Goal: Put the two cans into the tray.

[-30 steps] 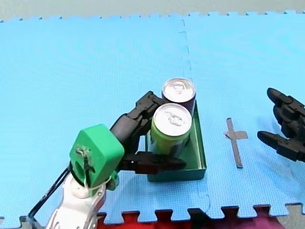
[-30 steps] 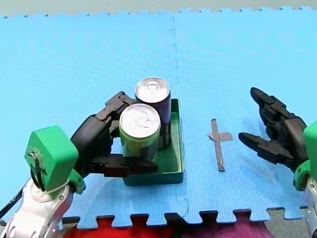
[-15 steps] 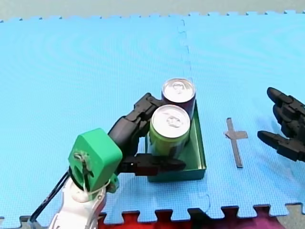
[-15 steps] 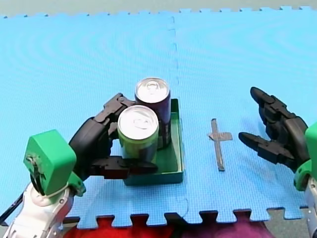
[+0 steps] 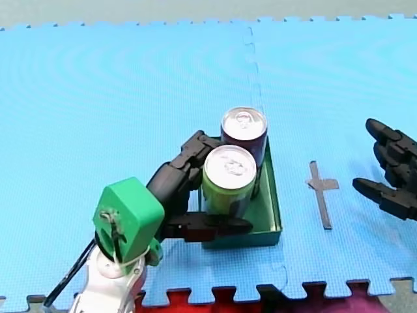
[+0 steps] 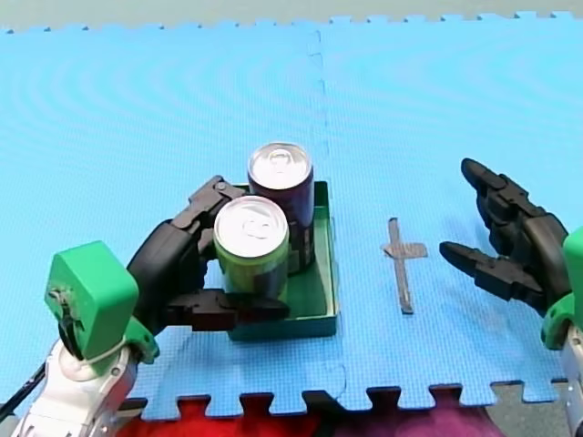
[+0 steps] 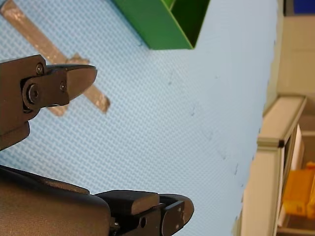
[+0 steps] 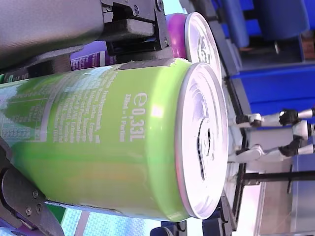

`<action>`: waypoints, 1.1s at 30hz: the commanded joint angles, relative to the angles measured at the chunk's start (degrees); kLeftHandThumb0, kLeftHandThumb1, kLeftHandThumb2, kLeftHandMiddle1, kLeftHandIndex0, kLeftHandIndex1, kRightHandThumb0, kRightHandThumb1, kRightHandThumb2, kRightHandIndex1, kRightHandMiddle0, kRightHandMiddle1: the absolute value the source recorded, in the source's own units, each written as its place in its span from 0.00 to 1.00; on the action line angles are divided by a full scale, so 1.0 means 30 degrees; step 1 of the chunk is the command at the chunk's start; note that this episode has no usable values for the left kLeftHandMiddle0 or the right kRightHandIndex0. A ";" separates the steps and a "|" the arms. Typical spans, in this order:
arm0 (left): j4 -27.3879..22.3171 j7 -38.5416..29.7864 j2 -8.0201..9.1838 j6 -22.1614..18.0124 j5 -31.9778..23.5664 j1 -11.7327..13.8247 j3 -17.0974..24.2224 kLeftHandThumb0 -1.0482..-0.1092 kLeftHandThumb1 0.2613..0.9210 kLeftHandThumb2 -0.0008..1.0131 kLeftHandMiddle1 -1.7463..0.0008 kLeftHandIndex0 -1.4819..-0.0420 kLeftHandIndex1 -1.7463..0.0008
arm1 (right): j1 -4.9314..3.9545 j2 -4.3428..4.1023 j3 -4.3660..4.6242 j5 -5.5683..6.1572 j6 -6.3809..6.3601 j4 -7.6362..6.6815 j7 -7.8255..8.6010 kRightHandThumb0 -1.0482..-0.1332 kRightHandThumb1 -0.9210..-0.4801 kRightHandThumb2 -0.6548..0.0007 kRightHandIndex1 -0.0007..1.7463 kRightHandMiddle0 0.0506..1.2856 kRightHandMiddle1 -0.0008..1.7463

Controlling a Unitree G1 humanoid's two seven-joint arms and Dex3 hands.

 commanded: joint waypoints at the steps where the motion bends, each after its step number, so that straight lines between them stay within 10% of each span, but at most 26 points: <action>1: 0.0283 -0.0019 0.0024 -0.0262 -0.0006 -0.0169 0.0070 0.41 1.00 0.27 0.00 0.82 0.14 | 0.0012 -0.0097 -0.0046 0.0058 -0.0099 -0.0021 0.0015 0.00 0.00 0.76 0.00 0.15 0.00; 33: 0.3105 0.0378 0.0152 -0.0944 0.0677 -0.1327 0.0395 0.40 1.00 0.27 0.00 0.87 0.09 | -0.0136 -0.0050 0.0075 -0.0032 -0.0061 -0.0105 -0.0272 0.00 0.00 0.75 0.00 0.15 0.00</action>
